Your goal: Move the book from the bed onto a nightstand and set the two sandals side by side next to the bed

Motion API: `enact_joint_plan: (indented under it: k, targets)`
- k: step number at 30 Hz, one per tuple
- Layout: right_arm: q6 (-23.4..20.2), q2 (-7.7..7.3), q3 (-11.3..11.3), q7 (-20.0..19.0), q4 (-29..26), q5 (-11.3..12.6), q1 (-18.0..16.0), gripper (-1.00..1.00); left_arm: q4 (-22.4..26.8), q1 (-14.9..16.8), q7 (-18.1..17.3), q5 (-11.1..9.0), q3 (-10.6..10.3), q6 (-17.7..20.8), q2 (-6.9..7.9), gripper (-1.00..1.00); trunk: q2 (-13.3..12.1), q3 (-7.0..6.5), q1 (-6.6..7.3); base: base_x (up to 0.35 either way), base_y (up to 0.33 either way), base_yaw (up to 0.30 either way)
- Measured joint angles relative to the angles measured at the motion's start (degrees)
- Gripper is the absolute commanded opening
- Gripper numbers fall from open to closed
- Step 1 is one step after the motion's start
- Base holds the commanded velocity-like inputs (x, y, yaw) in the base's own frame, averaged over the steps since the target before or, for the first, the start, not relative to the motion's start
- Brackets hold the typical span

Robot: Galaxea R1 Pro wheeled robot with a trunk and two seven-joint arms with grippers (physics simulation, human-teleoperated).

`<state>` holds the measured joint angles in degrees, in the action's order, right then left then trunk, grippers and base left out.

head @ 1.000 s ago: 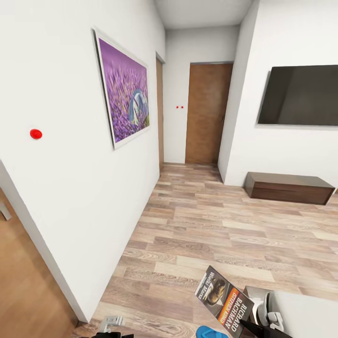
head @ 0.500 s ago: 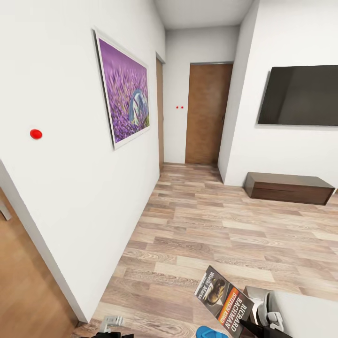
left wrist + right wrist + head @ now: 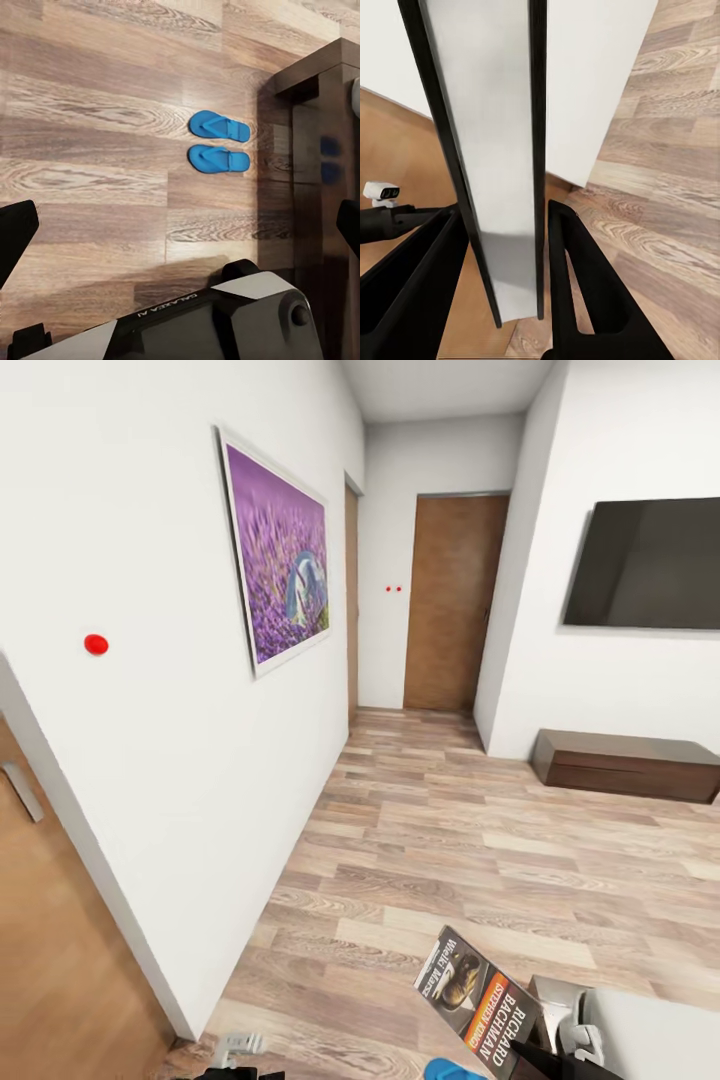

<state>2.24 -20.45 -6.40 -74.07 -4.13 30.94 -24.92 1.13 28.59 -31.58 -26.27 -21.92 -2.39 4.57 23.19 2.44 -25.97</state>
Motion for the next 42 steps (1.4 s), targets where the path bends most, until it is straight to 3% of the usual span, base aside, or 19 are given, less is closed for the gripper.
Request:
enact_joint_plan:
  k: [21, 42]
  targets:
    - [0.0, -0.01, -0.1, 0.1, 0.0, 0.0, 0.0, -1.0, 0.0, 0.0, 0.0, 0.0, 0.0, 0.0, 0.0, 1.0, 0.0, -0.42, 0.0, 0.0, 0.0, 0.246]
    - [0.0, -0.01, 0.0, 0.1, 0.0, 0.0, 0.0, -1.0, 0.0, 0.0, 0.0, 0.0, 0.0, 0.0, -0.01, 1.0, 0.0, -0.46, 0.0, 0.104, 0.0, 0.015]
